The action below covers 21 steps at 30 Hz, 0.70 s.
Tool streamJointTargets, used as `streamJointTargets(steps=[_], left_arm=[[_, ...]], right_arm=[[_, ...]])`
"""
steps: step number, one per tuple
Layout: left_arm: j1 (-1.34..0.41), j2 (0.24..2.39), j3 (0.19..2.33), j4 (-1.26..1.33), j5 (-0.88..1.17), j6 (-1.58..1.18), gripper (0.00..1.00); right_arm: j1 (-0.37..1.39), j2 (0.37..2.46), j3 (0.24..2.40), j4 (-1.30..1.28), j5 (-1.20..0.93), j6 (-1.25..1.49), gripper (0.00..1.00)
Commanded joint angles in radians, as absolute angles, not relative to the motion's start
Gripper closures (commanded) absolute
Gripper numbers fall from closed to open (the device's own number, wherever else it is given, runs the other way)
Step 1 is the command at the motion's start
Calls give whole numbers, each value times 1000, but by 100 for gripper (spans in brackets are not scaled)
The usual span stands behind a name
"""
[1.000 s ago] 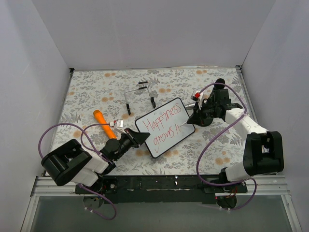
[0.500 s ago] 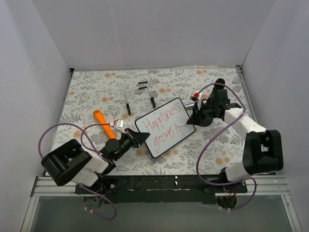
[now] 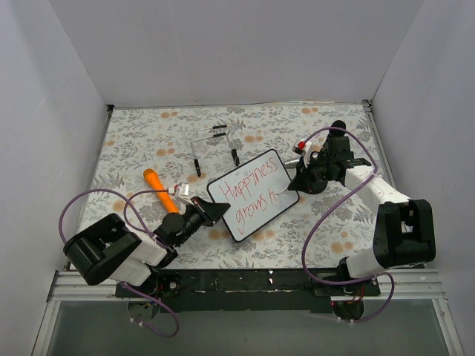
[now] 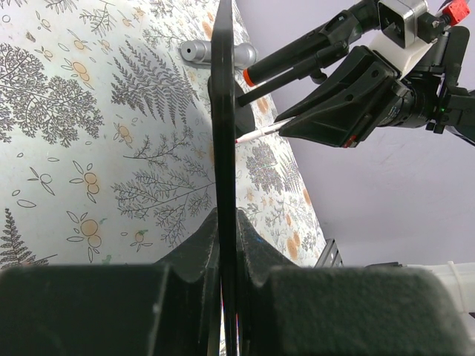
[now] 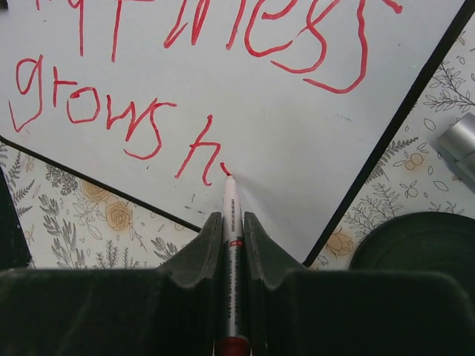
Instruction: Write a sentence on the whiteboard
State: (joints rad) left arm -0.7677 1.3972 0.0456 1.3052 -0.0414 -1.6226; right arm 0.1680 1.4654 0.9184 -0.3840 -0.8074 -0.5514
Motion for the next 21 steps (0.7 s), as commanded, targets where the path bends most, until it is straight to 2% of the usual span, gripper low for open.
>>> streamJointTargets(steps=[1,21], left_arm=[[-775,1382,3,1548,-18,-1591,100],[-775,1393,5,1557,-14,-1592,100]], right_arm=[[170,1451,945,-333,-741,-555,99],[169,1453,983,-318,-755,-528,99]])
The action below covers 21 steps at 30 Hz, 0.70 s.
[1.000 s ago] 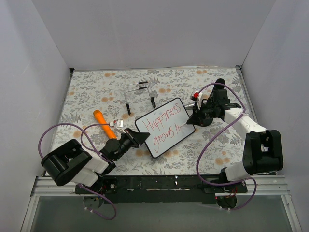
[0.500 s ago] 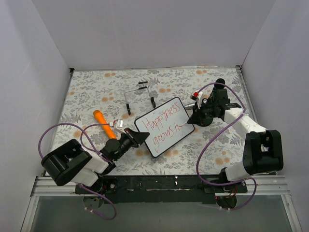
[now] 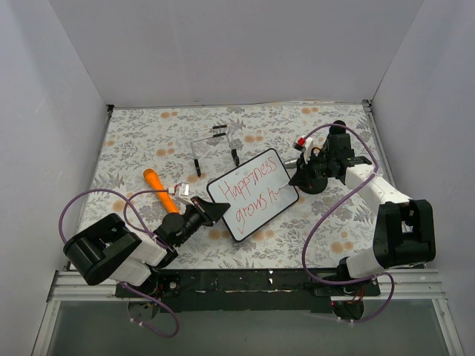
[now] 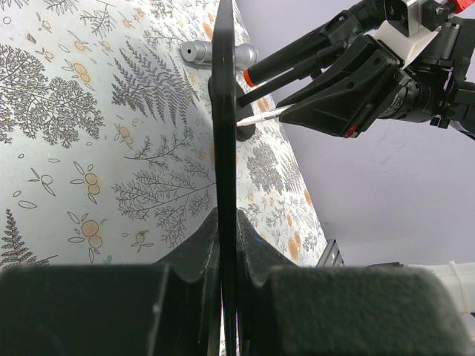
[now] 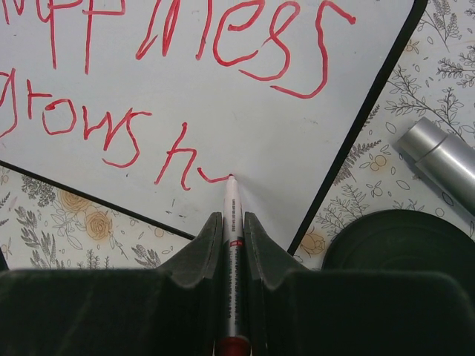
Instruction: Write a sentence on the whiteboard
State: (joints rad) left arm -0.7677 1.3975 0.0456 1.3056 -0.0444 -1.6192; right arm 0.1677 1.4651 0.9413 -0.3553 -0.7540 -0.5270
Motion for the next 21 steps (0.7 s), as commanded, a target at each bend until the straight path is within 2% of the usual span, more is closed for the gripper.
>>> streamJointTargets(steps=[1,21], left_arm=[[-775,1393,3,1557,-14,-1592,100],[-775,1393,3,1559,-15,-1592,100]], right_arm=[[169,1453,983,-318,-762,-528,99],[183,1471,953,-408,-833,-613,99]])
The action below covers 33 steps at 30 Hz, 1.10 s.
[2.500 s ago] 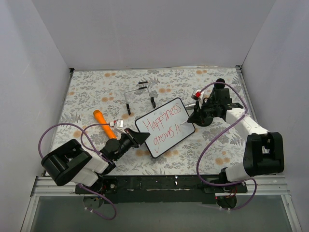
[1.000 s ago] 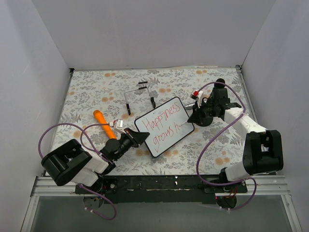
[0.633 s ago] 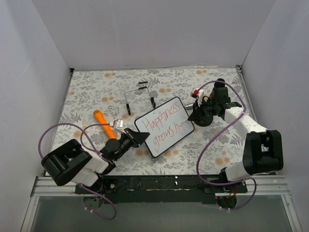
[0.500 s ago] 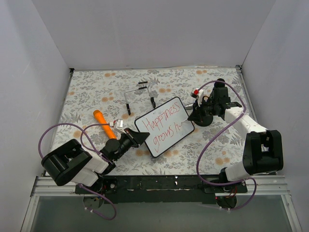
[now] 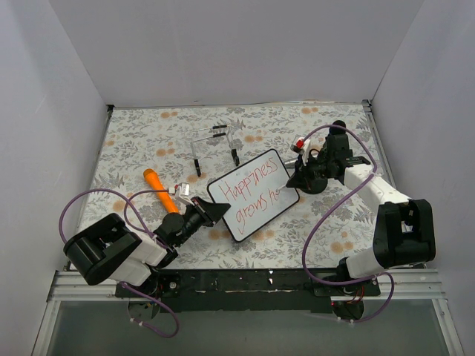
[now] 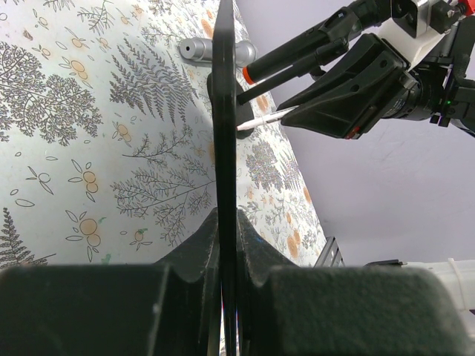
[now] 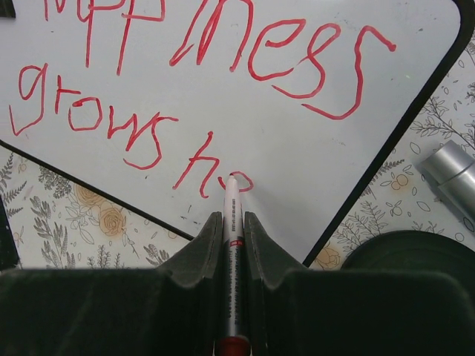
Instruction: Write a sentence on the whiteboard
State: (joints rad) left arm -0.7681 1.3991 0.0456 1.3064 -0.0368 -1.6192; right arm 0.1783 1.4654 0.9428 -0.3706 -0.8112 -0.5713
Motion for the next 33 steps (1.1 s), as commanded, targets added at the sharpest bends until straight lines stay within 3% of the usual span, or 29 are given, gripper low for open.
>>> streamJointTargets(steps=[1,24,33], left_arm=[[-775,1393,3,1559,-17,-1592,100],[-775,1382,3,1555,-17,-1589,100],[-775,1390,3,1552,-20,-1585,100]], right_arm=[[183,1471,950,-413,-831,-618,99],[149,1463,965,-472,-773,-650,99],[106,1411,1012,-474,-865,-638,99]])
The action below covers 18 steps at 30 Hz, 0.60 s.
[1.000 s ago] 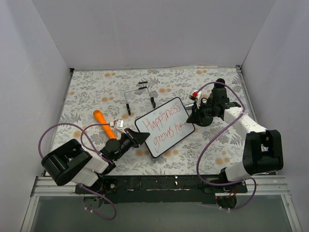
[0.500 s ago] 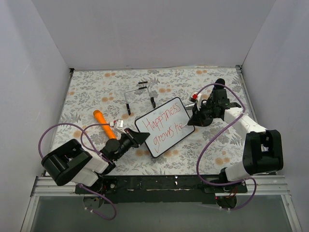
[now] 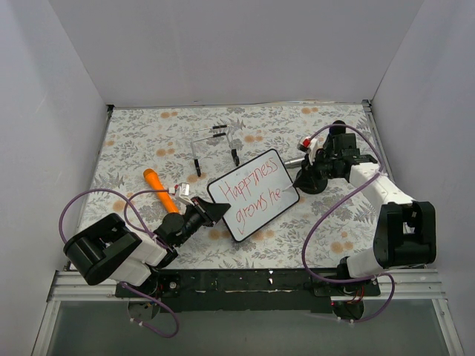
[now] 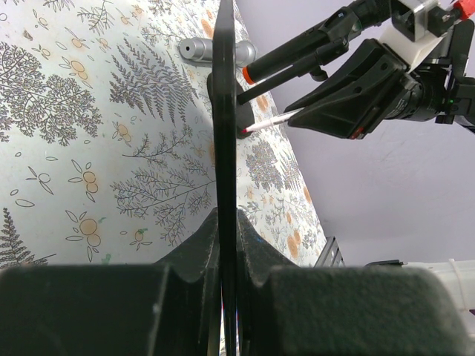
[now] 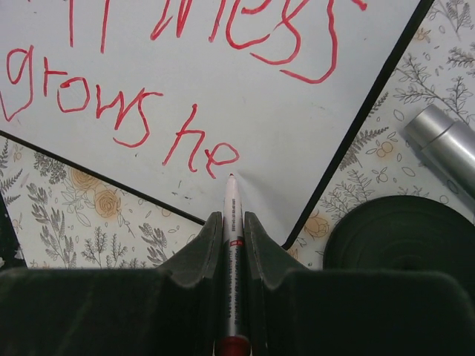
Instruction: Write a sentence on the whiteboard
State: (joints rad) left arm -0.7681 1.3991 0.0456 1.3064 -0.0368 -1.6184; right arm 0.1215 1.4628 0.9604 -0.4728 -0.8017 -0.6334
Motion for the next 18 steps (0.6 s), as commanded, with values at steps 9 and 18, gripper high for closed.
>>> streamJointTargets(steps=[9,18], left_arm=[[-775,1385,3,1552,-17,-1583,100],[-775,1378,3,1546,-17,-1580,100]], right_arm=[[103,1374,963,-416,-881,-609,99],[100,1374,931,-339,-867,-564,99]])
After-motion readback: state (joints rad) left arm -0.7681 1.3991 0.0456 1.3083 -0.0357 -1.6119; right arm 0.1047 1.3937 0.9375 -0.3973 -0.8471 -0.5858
